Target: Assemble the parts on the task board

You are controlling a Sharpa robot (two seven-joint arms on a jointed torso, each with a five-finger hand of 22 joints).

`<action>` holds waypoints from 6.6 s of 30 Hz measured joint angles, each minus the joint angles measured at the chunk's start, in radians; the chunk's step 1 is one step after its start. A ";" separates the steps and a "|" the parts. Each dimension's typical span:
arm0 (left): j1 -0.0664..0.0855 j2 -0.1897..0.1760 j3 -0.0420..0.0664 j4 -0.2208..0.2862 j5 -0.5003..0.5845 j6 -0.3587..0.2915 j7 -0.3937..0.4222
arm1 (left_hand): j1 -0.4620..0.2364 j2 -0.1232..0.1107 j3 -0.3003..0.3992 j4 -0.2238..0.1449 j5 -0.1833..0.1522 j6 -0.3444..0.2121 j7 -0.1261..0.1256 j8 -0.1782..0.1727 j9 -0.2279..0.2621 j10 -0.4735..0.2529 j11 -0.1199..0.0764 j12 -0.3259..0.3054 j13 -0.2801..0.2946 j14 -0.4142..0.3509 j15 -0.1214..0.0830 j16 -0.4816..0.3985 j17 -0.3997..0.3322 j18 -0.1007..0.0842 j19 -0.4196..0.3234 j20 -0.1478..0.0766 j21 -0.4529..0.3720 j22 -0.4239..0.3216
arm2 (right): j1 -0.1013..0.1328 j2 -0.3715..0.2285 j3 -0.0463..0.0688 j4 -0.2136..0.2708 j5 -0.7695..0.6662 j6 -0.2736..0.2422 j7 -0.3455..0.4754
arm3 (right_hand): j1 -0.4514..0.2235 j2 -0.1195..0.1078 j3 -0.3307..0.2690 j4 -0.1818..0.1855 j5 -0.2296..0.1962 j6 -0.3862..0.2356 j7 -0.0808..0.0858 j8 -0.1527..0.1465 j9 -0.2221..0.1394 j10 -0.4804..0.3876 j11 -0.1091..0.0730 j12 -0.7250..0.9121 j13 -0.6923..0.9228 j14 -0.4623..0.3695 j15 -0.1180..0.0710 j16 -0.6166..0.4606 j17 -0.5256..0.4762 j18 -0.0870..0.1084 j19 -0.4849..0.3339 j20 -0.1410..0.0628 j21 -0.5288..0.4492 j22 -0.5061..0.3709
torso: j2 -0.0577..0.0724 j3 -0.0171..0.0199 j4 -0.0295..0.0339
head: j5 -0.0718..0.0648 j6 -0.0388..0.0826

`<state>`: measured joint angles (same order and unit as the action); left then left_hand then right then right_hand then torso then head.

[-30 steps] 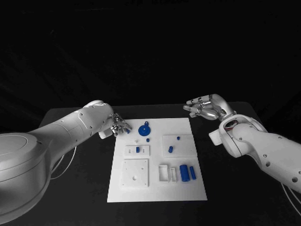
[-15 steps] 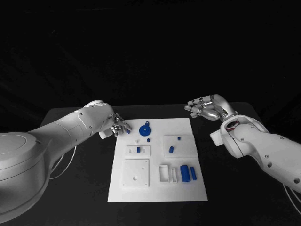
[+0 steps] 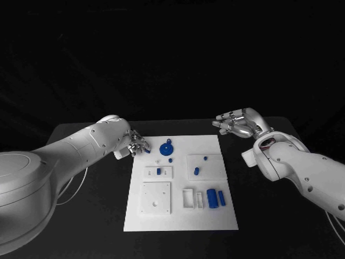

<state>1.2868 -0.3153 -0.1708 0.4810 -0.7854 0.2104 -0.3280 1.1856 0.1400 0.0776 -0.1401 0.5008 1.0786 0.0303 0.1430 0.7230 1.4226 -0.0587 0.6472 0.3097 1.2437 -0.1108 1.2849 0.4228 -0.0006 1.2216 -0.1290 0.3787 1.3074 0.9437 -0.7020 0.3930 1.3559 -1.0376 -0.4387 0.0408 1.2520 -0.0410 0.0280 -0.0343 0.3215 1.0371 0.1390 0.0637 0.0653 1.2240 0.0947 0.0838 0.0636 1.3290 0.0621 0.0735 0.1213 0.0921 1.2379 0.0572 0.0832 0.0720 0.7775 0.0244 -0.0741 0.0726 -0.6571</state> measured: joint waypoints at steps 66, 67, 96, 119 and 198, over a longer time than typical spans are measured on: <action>-0.001 -0.310 -0.070 0.721 -0.043 -0.463 -0.139 | -0.112 -0.087 0.114 -0.071 0.246 0.041 0.037 -0.027 0.191 0.043 -0.021 -0.031 0.012 0.111 -0.028 -0.073 0.103 0.000 0.044 -0.028 0.053 0.000 | -0.002 -0.005 0.000 -0.038 0.015 0.002 0.002 | 0.000 0.000 0.000 0.000 0.005 0.000 0.000 0.000 0.000 0.000 0.000 0.000 -0.001 0.000 0.000 0.000 0.000 0.000 0.000 0.000 0.000 0.000 | -0.054 -0.0095 0.0607 | -0.011 -0.045; -0.003 -0.308 -0.070 0.721 -0.044 -0.463 -0.140 | -0.112 -0.087 0.115 -0.071 0.249 0.041 0.037 -0.028 0.192 0.043 -0.021 -0.031 0.012 0.111 -0.028 -0.073 0.104 0.000 0.044 -0.028 0.053 0.000 | -0.002 -0.005 0.000 -0.038 0.015 0.002 0.002 | 0.000 0.000 0.000 0.000 0.005 0.000 0.000 0.000 0.000 0.000 0.000 0.000 -0.001 0.000 0.000 0.000 0.000 0.000 0.000 0.000 0.000 0.000 | -0.054 -0.0096 0.0605 | -0.011 -0.045; -0.048 -0.272 -0.070 0.689 -0.085 -0.464 -0.147 | -0.112 -0.087 0.112 -0.074 0.249 0.040 0.035 -0.028 0.196 0.044 -0.027 -0.027 0.011 0.118 -0.028 -0.077 0.112 0.000 0.044 -0.028 0.053 0.000 | -0.003 -0.004 0.000 -0.037 0.016 0.002 0.002 | 0.000 0.000 0.000 0.000 0.004 0.001 -0.001 0.000 0.000 0.000 0.000 0.000 -0.001 0.000 0.000 0.000 -0.001 0.000 0.000 0.000 0.000 0.000 | -0.051 -0.0102 0.0598 | -0.016 -0.055; -0.070 -0.252 -0.070 0.670 -0.121 -0.461 -0.144 | -0.112 -0.087 0.112 -0.074 0.250 0.045 0.037 -0.031 0.193 0.045 -0.026 -0.027 0.013 0.120 -0.027 -0.081 0.117 0.000 0.047 -0.032 0.053 0.001 | -0.004 -0.005 0.000 -0.037 0.016 0.002 0.003 | 0.000 0.000 0.000 0.000 0.004 0.001 -0.001 0.000 0.000 0.000 0.000 0.000 0.000 0.000 0.000 0.000 -0.001 0.000 0.000 0.000 0.000 0.000 | -0.049 -0.0100 0.0588 | -0.018 -0.055; -0.068 -0.236 -0.067 0.649 -0.183 -0.393 -0.149 | -0.127 -0.094 0.111 -0.079 0.237 0.061 0.039 0.009 0.225 0.045 -0.026 0.035 0.012 0.143 -0.032 -0.077 0.164 0.000 0.056 -0.023 0.058 0.001 | -0.005 -0.008 0.000 -0.038 0.017 0.006 0.003 | 0.000 0.000 0.000 0.000 0.008 0.001 -0.001 0.000 0.000 0.000 0.000 0.000 0.000 -0.004 0.004 0.000 -0.001 0.000 0.000 0.000 0.000 0.000 | -0.048 -0.0111 0.0589 | -0.020 -0.064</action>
<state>1.2190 -0.5508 -0.2376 1.1301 -0.9683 -0.1828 -0.4773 1.0587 0.0459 0.1890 -0.2195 0.7382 1.1394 0.0698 0.1523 0.9485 1.4674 -0.0847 0.6822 0.3218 1.3864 -0.1425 1.2074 0.5869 -0.0005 1.2780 -0.1516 0.4367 1.3080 0.9387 -0.7102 0.3930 1.3184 -1.0208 -0.4326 0.0438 1.2520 -0.0410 0.0280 -0.0344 0.3292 1.0379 0.1383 0.0637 0.0652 1.2240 0.0947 0.0838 0.0633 1.3253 0.0657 0.0735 0.1199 0.0921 1.2379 0.0572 0.0832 0.0721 0.7293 0.0133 -0.0152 0.0528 -0.7214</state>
